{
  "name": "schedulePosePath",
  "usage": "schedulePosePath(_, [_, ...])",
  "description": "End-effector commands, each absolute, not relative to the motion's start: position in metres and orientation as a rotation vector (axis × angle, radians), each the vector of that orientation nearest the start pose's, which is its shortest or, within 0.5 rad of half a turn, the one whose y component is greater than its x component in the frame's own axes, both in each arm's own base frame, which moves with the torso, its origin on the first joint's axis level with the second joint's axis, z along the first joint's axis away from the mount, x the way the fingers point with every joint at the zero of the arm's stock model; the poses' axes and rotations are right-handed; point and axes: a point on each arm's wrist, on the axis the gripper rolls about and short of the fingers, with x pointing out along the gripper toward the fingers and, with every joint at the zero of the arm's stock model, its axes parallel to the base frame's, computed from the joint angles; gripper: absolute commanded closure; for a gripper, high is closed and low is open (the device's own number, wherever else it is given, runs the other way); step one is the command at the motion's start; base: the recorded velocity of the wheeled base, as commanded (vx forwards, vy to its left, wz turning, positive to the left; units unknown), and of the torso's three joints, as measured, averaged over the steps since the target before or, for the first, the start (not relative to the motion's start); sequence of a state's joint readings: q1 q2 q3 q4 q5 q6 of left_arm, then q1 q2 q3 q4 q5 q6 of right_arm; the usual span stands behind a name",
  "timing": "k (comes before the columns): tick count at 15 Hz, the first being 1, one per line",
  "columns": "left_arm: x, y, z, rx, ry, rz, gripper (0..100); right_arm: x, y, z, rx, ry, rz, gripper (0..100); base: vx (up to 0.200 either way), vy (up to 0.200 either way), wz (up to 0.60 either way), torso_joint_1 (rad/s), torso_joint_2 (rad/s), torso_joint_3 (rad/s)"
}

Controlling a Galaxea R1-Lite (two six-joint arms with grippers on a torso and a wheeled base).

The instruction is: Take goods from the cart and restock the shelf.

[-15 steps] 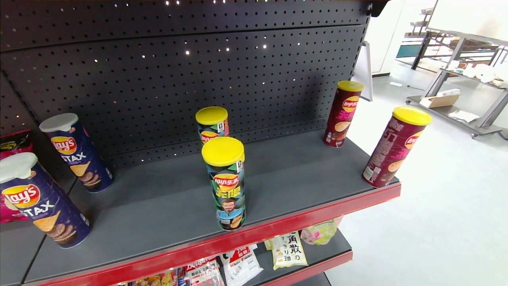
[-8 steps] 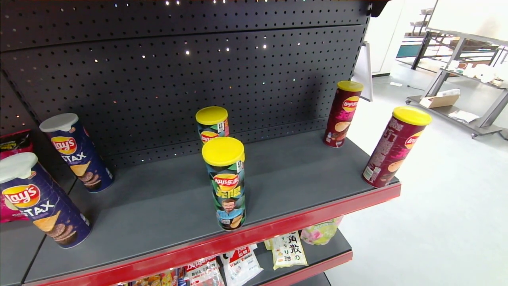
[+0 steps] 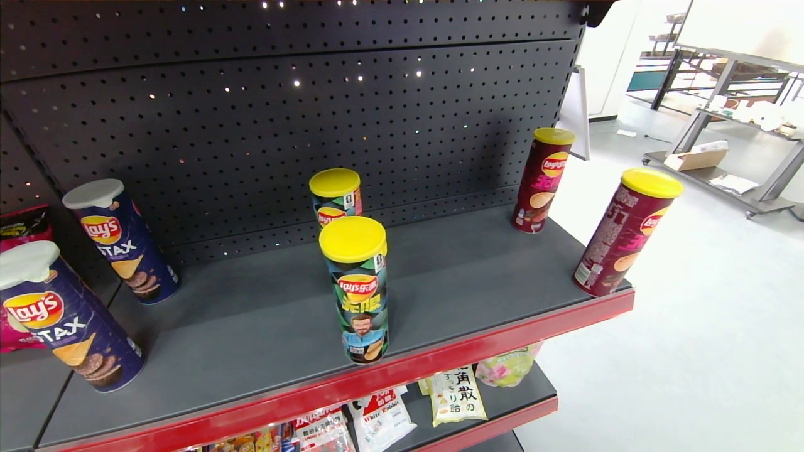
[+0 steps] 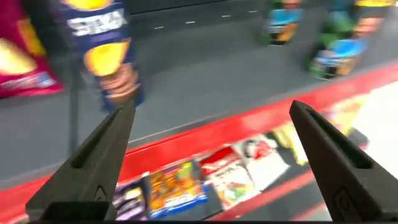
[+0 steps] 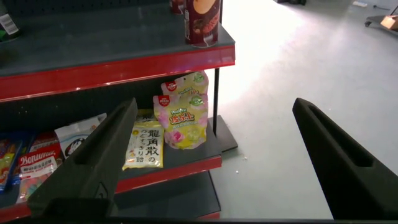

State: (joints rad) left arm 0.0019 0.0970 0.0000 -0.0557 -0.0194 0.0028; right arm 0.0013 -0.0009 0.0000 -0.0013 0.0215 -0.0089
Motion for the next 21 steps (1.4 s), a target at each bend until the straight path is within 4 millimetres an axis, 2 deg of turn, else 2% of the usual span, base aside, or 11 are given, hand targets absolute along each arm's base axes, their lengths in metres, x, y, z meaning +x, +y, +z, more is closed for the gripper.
schedulePosePath(1, [-0.0171, -0.0027, 0.0827, -0.001, 0.014, -0.035, 0, -0.0228, 0.0005, 0.0756, -0.009, -0.002, 0.025, 0, 0.0, 0.0, 0.0, 0.0, 0.0, 0.0])
schedulePosePath(4, [-0.018, -0.0031, 0.0821, 0.013, 0.009, -0.068, 0, -0.0228, 0.0005, 0.0756, -0.008, -0.002, 0.025, 0, 0.0, 0.0, 0.0, 0.0, 0.0, 0.0])
schedulePosePath(6, [-0.0186, -0.0007, 0.0764, -0.008, 0.075, 0.043, 0, -0.0228, 0.0005, 0.0756, -0.009, -0.002, 0.025, 0, 0.0, 0.0, 0.0, 0.0, 0.0, 0.0])
schedulePosePath(15, [-0.0181, -0.0009, 0.0769, -0.003, 0.06, 0.034, 0, -0.0228, 0.0005, 0.0756, -0.011, -0.002, 0.025, 0, 0.0, 0.0, 0.0, 0.0, 0.0, 0.0])
schedulePosePath(21, [-0.0181, -0.0009, 0.0769, -0.003, 0.06, 0.034, 0, -0.0228, 0.0005, 0.0756, -0.011, -0.002, 0.026, 0, 0.0, 0.0, 0.6, 0.0, 0.0, 0.005])
